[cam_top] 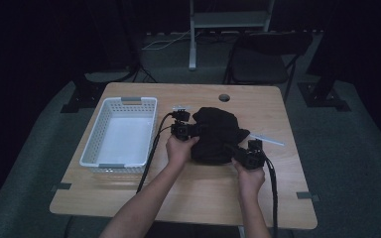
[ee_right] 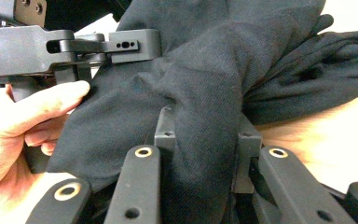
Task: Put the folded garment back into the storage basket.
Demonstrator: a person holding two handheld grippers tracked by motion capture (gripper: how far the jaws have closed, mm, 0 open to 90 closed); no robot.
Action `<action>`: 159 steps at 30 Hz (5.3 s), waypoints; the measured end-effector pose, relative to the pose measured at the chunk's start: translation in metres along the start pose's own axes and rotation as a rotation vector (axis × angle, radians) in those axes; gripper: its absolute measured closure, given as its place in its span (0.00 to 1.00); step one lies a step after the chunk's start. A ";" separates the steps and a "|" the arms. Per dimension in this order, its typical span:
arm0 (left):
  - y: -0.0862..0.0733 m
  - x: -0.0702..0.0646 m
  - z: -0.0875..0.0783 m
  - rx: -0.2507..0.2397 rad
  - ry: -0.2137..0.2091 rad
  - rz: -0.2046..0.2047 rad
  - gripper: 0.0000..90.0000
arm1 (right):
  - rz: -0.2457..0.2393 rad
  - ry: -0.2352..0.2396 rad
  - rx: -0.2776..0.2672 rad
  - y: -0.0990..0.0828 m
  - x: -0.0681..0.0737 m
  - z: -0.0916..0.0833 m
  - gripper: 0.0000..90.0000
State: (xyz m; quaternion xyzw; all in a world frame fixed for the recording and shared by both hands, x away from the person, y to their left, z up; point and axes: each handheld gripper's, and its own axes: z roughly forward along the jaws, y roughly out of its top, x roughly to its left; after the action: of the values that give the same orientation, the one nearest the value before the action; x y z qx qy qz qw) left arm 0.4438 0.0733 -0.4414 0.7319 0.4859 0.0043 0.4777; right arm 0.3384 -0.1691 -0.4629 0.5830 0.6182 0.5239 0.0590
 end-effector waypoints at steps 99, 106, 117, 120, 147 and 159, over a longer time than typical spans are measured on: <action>0.073 -0.015 -0.143 -0.089 0.003 0.125 0.75 | -0.222 0.135 -0.136 0.062 0.120 -0.022 0.79; 0.073 -0.006 -0.154 -0.088 0.022 0.126 0.75 | -0.230 0.152 -0.127 0.062 0.130 -0.013 0.79; 0.071 0.007 -0.172 -0.090 0.055 0.129 0.75 | -0.244 0.177 -0.117 0.060 0.146 0.003 0.79; 0.070 0.013 -0.177 -0.092 0.062 0.119 0.75 | -0.250 0.177 -0.109 0.059 0.152 0.008 0.79; 0.063 0.051 -0.226 -0.106 0.149 0.090 0.76 | -0.275 0.262 -0.057 0.057 0.192 0.050 0.79; 0.057 0.070 -0.247 -0.109 0.190 0.069 0.76 | -0.295 0.291 -0.023 0.052 0.214 0.074 0.79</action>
State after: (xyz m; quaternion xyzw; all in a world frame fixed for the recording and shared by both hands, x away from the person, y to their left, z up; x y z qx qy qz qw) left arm 0.4046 0.2915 -0.2995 0.7176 0.5024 0.1165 0.4681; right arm 0.3568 0.0290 -0.3433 0.4037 0.6928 0.5953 0.0515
